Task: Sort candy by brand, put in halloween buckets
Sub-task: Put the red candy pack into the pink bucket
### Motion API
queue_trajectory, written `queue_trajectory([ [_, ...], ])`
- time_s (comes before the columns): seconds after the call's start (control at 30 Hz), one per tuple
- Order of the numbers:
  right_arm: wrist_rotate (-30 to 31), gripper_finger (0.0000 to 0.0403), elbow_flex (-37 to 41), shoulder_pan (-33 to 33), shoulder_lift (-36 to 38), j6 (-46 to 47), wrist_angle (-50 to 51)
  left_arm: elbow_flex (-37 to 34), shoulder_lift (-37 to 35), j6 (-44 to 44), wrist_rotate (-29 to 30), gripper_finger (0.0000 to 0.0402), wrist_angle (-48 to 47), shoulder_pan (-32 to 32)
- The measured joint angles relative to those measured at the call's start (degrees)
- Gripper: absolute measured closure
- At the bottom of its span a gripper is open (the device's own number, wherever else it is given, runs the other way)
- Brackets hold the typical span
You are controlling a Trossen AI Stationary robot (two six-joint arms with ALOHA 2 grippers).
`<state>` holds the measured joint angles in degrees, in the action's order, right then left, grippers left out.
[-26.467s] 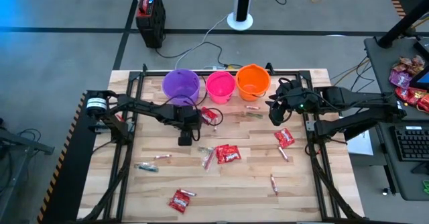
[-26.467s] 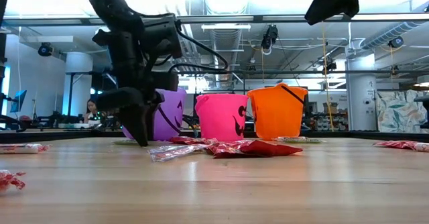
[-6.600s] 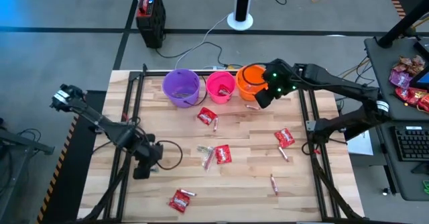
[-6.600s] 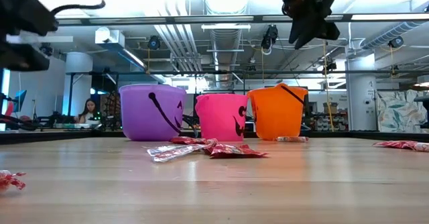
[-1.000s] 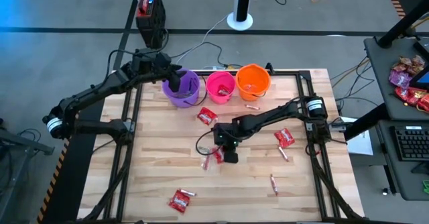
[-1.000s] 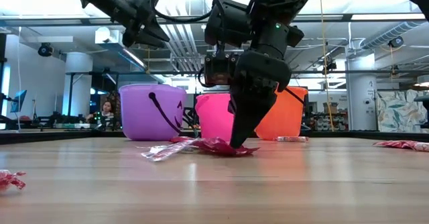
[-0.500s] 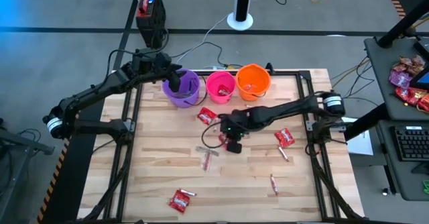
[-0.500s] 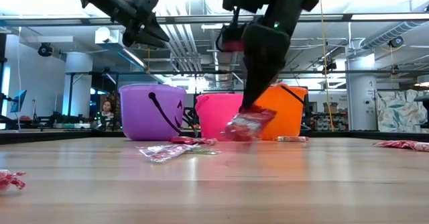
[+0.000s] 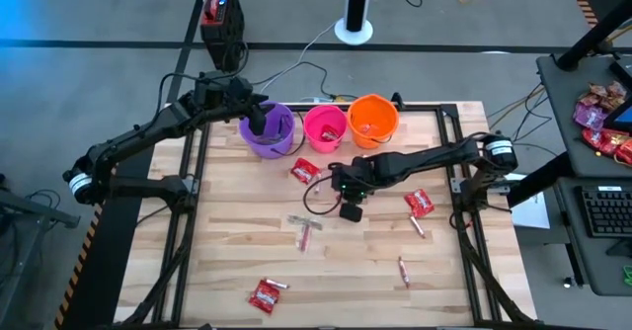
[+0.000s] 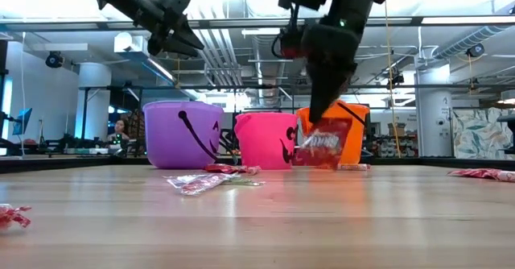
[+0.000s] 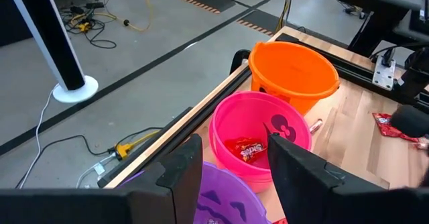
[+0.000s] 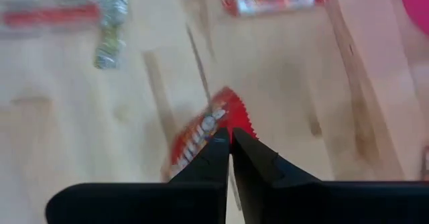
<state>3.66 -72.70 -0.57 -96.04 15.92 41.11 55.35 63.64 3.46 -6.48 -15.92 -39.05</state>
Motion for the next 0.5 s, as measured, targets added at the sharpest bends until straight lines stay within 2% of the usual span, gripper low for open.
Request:
queue_trajectory([
  [0.17, -2.46, 0.0354, 1.30, 2.04, 0.07, 2.62, -0.23, 0.00, 0.00, 0.00, 0.02, 0.0249, 0.07, 0.00],
  [0.5, -3.67, 0.0225, 3.24, 3.80, 0.83, 4.50, 1.59, 0.00, 0.00, 0.02, 0.02, 0.0249, 0.37, 0.00],
])
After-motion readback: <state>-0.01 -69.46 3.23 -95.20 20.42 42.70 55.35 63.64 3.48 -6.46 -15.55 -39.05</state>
